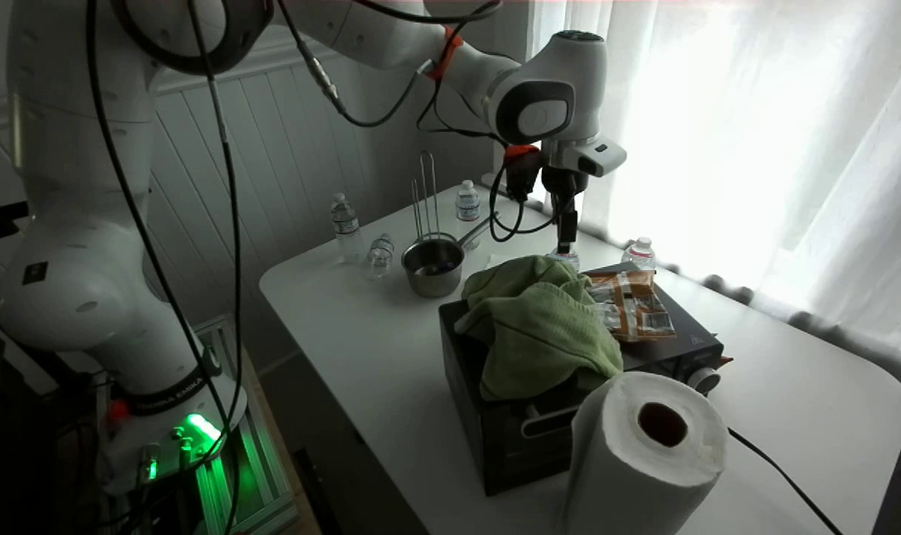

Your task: Pick up the left water bottle on the right side of the table next to the black oven and move it to the left side of the table

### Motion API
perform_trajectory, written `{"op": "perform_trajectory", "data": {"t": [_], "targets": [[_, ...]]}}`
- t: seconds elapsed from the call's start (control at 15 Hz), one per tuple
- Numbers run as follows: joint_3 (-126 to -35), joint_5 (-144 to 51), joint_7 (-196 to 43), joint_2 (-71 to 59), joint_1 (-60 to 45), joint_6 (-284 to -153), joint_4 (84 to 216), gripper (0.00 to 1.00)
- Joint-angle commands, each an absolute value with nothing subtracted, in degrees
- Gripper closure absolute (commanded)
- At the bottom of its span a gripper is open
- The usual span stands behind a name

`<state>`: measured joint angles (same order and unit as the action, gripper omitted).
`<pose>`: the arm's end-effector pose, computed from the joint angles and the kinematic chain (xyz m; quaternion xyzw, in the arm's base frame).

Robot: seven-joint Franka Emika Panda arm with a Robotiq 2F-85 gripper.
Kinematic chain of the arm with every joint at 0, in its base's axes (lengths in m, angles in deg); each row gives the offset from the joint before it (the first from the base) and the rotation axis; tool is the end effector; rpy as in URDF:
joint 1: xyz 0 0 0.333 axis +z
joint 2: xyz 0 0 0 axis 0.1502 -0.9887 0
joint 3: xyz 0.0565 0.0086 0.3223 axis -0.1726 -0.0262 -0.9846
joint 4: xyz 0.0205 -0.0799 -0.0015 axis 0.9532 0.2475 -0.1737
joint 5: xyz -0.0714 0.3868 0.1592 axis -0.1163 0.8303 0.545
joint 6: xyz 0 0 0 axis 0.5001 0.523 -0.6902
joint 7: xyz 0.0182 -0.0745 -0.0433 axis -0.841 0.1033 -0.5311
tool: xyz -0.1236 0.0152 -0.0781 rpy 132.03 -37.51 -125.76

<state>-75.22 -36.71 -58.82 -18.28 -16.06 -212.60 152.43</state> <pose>0.6982 -0.1873 0.2876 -0.9335 0.3549 -0.0495 0.0139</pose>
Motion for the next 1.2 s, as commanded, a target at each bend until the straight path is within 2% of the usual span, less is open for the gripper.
{"op": "perform_trajectory", "data": {"t": [0.0,0.2,0.33,0.6,0.67,0.8,0.93,1.07,1.13], "targets": [[-75.14,-35.34,-57.86,-20.71,-16.39,-212.43,149.22,0.27],[-75.12,-35.57,-57.46,-21.52,-16.17,-212.27,148.34,0.45],[-75.07,-35.79,-57.42,-21.99,-16.09,-212.40,147.81,0.53],[-75.01,-35.88,-57.42,-22.47,-16.07,-212.60,147.35,0.50],[-75.04,-35.90,-57.47,-22.49,-16.04,-212.60,147.30,0.52],[-75.08,-35.95,-57.55,-22.49,-15.96,-212.65,147.20,0.75],[-75.07,-36.03,-57.58,-22.52,-15.92,-212.70,147.13,0.79],[-74.98,-36.16,-57.57,-22.52,-15.91,-212.77,147.23,0.74],[-74.92,-36.26,-57.50,-22.48,-15.86,-212.75,147.33,0.78]]}}
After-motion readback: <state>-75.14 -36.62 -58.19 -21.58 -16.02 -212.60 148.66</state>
